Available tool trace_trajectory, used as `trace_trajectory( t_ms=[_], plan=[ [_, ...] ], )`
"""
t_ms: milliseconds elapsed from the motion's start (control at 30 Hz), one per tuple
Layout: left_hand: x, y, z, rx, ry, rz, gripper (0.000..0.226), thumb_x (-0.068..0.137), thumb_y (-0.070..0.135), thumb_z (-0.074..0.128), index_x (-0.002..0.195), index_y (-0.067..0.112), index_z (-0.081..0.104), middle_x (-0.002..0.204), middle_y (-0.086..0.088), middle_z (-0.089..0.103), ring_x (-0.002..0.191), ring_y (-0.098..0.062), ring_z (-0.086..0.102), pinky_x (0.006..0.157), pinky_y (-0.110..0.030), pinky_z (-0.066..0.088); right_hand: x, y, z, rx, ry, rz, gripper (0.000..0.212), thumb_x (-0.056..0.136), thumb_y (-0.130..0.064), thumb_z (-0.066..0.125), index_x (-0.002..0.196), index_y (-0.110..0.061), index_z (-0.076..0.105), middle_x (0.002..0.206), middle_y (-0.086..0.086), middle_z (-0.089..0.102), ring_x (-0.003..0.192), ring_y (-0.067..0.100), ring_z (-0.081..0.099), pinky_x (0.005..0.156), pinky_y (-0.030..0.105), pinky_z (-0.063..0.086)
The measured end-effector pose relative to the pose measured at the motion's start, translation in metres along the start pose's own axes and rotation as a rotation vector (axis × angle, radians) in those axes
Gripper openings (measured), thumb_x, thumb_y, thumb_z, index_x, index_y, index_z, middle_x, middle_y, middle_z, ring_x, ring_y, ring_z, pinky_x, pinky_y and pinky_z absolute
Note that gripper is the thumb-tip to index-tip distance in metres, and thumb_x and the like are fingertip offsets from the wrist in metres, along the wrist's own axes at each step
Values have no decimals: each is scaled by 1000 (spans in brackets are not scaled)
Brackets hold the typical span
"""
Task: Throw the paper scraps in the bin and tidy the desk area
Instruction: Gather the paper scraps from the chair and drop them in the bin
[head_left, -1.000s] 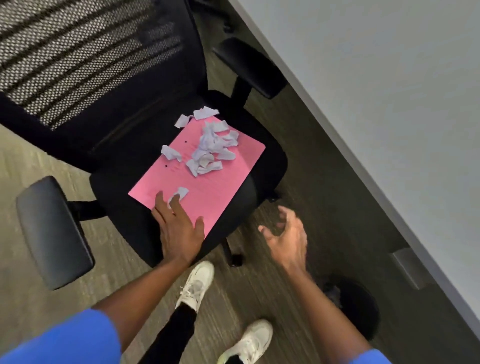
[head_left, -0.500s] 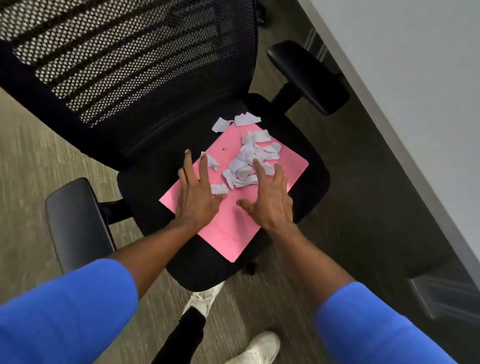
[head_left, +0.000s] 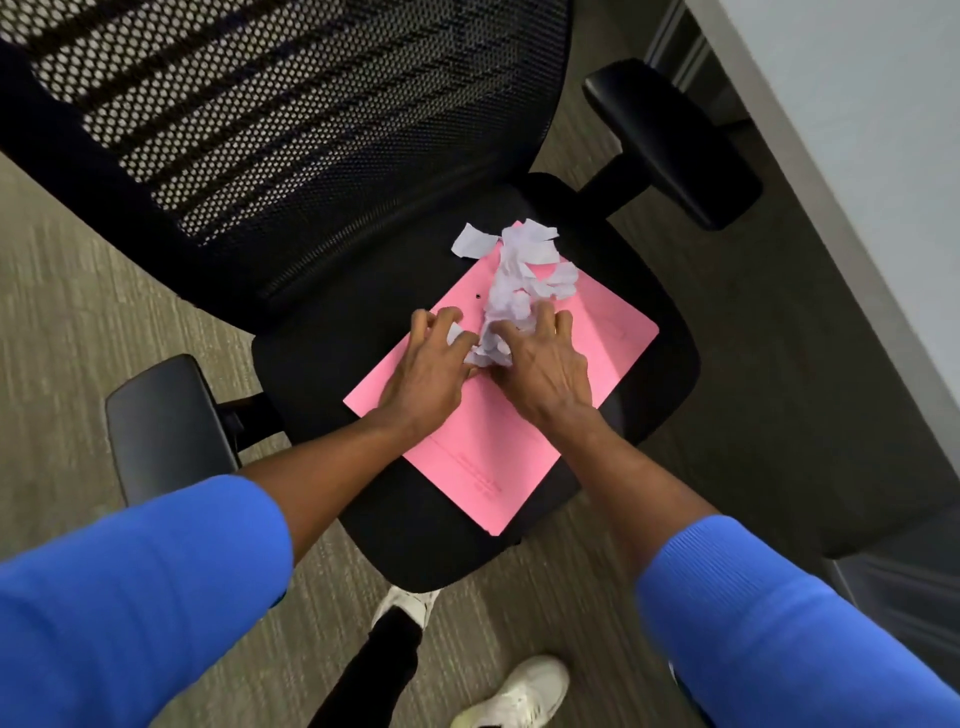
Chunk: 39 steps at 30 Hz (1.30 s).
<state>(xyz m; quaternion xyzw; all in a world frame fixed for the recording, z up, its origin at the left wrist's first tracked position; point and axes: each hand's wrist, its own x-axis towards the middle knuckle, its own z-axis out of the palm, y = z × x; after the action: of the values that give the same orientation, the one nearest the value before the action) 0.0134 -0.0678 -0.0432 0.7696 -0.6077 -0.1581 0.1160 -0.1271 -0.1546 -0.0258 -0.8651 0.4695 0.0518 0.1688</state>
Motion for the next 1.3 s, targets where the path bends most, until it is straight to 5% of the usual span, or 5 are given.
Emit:
trace_trajectory(
  t_ms=[100, 233, 467, 833, 1300],
  plan=[
    [-2, -1, 2, -5, 21, 45, 25, 102, 19, 67, 126, 11, 71, 143, -7, 53, 128, -31, 47, 103, -38, 51, -2, -2, 2, -8, 19, -33, 35, 97, -39, 71, 127, -24, 63, 133, 11, 47, 119, 33, 45, 66, 41, 55],
    [-6, -2, 3, -32, 46, 57, 19, 103, 14, 65, 118, 6, 73, 129, -8, 61, 114, -30, 52, 91, -37, 51, -4, -1, 3, -31, 76, -46, 25, 101, -26, 65, 123, -13, 69, 122, 14, 56, 106, 33, 51, 63, 37, 39],
    [-21, -1, -1, -122, 79, 48, 15, 97, 4, 71, 111, 4, 76, 116, -10, 65, 104, -31, 56, 83, -40, 54, -20, 10, 0, 53, 113, 48, 24, 101, -9, 57, 115, -10, 76, 112, 11, 62, 99, 31, 51, 68, 39, 42],
    [-68, 24, 5, -226, 123, -31, 18, 94, 4, 72, 112, 6, 76, 117, -9, 64, 104, -29, 58, 81, -43, 56, -81, 32, -7, 190, 265, 94, 22, 89, -5, 72, 109, -10, 80, 105, 6, 68, 94, 28, 58, 68, 33, 40],
    [-147, 124, 51, -383, 105, -19, 23, 88, -4, 71, 106, 11, 74, 112, -3, 61, 104, -25, 55, 83, -36, 51, -233, 95, 8, 400, 366, 290, 22, 79, 0, 82, 99, -9, 84, 100, 8, 74, 91, 32, 64, 69, 42, 55]
  ],
)
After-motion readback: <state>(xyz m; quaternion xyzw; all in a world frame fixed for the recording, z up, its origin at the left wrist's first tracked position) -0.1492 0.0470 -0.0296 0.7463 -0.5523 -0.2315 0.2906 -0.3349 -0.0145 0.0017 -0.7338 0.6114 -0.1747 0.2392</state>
